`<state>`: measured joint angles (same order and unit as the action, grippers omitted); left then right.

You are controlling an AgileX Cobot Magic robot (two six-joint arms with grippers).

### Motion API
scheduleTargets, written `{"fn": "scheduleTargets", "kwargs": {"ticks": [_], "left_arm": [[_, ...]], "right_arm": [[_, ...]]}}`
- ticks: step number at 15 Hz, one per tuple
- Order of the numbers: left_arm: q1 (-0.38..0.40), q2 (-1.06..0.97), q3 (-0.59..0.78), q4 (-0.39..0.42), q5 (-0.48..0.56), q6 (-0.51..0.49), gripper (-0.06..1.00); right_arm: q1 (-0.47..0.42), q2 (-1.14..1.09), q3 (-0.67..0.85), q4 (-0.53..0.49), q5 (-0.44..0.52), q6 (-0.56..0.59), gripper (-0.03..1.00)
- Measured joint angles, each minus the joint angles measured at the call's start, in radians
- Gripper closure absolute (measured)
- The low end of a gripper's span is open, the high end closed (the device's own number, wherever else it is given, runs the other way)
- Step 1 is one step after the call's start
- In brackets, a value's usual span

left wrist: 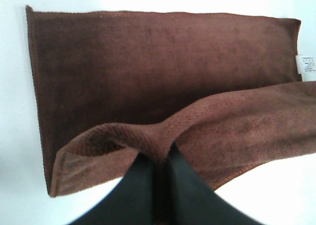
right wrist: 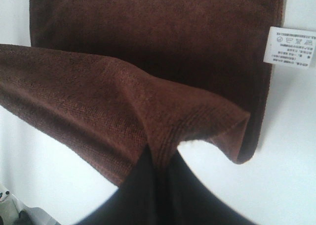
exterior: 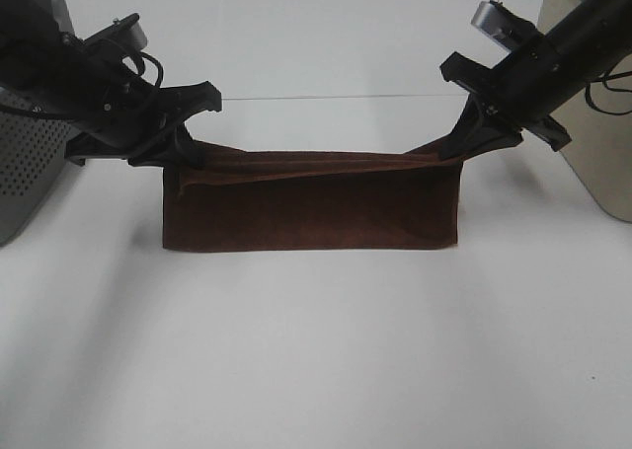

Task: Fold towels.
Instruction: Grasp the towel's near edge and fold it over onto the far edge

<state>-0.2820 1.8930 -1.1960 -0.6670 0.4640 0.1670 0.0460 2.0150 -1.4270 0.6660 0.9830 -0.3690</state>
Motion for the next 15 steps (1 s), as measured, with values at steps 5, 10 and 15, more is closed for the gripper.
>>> {"fn": "scheduleTargets", "kwargs": {"ticks": [5,10,15], "left_arm": [[0.0,0.088,-0.039,0.041,-0.074,0.0,0.93],[0.0,0.124,-0.041,0.082,-0.176,0.0,0.93],[0.0,0.186,-0.042,0.082,-0.242,0.0,0.92]], "right_arm": [[0.022,0.092,-0.019,0.009,-0.115,-0.031,0.95],[0.07,0.115,-0.019,0.006,-0.276,-0.058,0.95],[0.079,0.167,-0.019,0.036,-0.345,-0.061,0.93]]}}
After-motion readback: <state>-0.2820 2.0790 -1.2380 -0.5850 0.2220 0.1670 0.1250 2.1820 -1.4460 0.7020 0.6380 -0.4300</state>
